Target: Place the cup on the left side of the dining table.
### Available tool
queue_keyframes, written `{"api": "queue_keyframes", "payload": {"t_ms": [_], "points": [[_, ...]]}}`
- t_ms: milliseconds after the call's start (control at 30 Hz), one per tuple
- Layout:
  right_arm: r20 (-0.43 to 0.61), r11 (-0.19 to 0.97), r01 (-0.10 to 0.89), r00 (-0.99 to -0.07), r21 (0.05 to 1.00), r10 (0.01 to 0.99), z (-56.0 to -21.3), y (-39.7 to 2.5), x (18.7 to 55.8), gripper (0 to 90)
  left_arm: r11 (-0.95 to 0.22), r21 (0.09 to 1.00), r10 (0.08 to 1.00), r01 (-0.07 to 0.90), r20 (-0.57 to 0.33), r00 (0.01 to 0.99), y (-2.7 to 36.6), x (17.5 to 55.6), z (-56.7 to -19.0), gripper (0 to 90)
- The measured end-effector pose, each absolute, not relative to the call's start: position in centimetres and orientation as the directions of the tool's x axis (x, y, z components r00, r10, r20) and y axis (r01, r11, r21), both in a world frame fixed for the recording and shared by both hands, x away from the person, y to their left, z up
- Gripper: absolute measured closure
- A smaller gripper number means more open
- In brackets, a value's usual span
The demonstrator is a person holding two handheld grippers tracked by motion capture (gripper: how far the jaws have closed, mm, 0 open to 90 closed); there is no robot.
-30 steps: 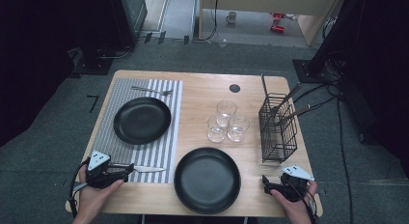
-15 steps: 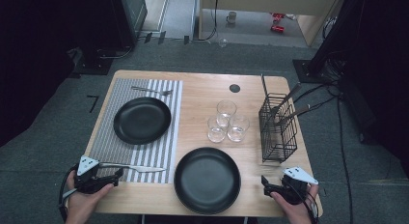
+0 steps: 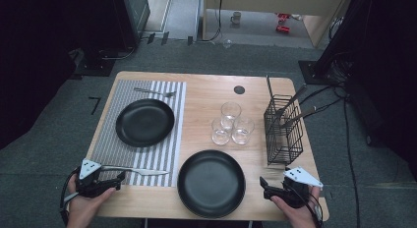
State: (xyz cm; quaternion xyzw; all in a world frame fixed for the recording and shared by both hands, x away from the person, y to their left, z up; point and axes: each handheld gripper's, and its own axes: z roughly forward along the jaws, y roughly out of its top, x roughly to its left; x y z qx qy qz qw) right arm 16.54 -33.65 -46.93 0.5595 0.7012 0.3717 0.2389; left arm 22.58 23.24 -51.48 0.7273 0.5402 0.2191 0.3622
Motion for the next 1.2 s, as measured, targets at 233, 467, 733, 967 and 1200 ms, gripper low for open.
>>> {"api": "queue_keyframes", "payload": {"t_ms": [233, 467, 733, 967, 1200], "points": [[0.073, 0.121, 0.585, -0.297, 0.802, 0.952, -45.4, -32.4, 16.4, 6.9, -0.161, 0.764, 0.945, 0.625, -0.064, 0.322, 23.1, 22.5, -51.5, 3.6], [0.069, 0.141, 0.558, -0.338, 0.818, 0.938, -43.9, -31.0, 16.7, 7.3, -0.155, 0.765, 0.946, 0.626, -0.069, 0.318, 23.1, 22.6, -51.5, 3.6], [0.073, 0.149, 0.536, -0.37, 0.831, 0.926, -42.7, -29.2, 17.7, 10.3, -0.156, 0.765, 0.945, 0.625, -0.069, 0.32, 23.1, 22.5, -51.5, 3.6], [0.062, 0.173, 0.527, -0.398, 0.832, 0.915, -42.0, -27.4, 18.8, 12.4, -0.161, 0.765, 0.945, 0.624, -0.064, 0.322, 23.1, 22.5, -51.5, 3.6], [0.067, 0.175, 0.52, -0.412, 0.836, 0.909, -41.6, -26.0, 19.8, 14.6, -0.175, 0.764, 0.942, 0.622, -0.053, 0.33, 22.9, 22.5, -51.5, 3.6]]}}
